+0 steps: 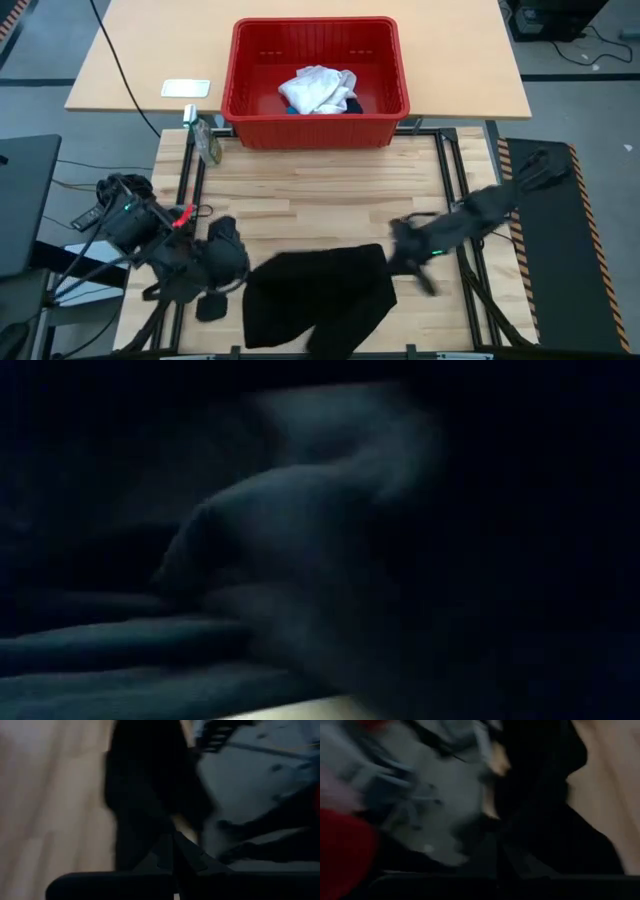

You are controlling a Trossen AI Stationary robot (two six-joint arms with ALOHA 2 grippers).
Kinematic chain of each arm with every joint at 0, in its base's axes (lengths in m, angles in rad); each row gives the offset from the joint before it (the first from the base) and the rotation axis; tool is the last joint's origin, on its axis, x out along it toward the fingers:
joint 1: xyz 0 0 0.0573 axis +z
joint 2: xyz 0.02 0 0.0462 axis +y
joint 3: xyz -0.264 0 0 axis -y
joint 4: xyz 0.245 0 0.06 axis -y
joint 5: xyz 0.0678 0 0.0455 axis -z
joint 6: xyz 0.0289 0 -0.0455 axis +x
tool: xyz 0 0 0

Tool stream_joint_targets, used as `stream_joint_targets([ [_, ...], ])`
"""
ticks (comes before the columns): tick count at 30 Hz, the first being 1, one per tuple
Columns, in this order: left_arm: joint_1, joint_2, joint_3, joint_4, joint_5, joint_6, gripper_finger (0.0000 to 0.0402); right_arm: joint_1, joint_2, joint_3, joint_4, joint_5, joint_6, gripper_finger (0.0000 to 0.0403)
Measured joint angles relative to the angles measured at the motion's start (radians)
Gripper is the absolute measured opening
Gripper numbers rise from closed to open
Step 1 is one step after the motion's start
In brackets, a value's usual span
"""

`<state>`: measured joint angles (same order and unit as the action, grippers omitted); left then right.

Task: Fold laundry
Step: Fold the black shirt on the table

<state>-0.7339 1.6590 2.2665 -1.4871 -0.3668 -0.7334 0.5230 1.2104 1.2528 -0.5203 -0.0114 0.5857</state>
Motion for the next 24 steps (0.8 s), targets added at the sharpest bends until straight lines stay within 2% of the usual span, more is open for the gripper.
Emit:
stream_joint_targets([
  [5,-0.045,0.003,0.0,0.272,0.044,0.034,0.0,0.101,-0.153,0.104,0.033,-0.02,-0.031,0.0004],
  [10,-0.079,0.003,0.0,0.605,0.122,0.053,0.0,0.211,-0.193,0.265,0.042,-0.031,-0.146,0.0004],
  [14,-0.094,0.003,0.0,0.746,0.126,0.119,0.0,0.273,-0.151,0.386,0.11,0.0,-0.34,0.0004],
  [18,-0.101,0.006,0.0,0.899,0.134,0.18,0.0,0.292,-0.059,0.503,0.118,-0.076,-0.445,0.0004],
  [22,-0.101,0.005,0.0,1.112,0.137,0.383,0.0,0.311,0.017,0.615,0.157,-0.112,-0.547,0.0004],
  [24,-0.097,0.002,0.001,1.142,0.117,0.457,0.0,0.316,0.04,0.647,0.195,-0.093,-0.615,0.0004],
])
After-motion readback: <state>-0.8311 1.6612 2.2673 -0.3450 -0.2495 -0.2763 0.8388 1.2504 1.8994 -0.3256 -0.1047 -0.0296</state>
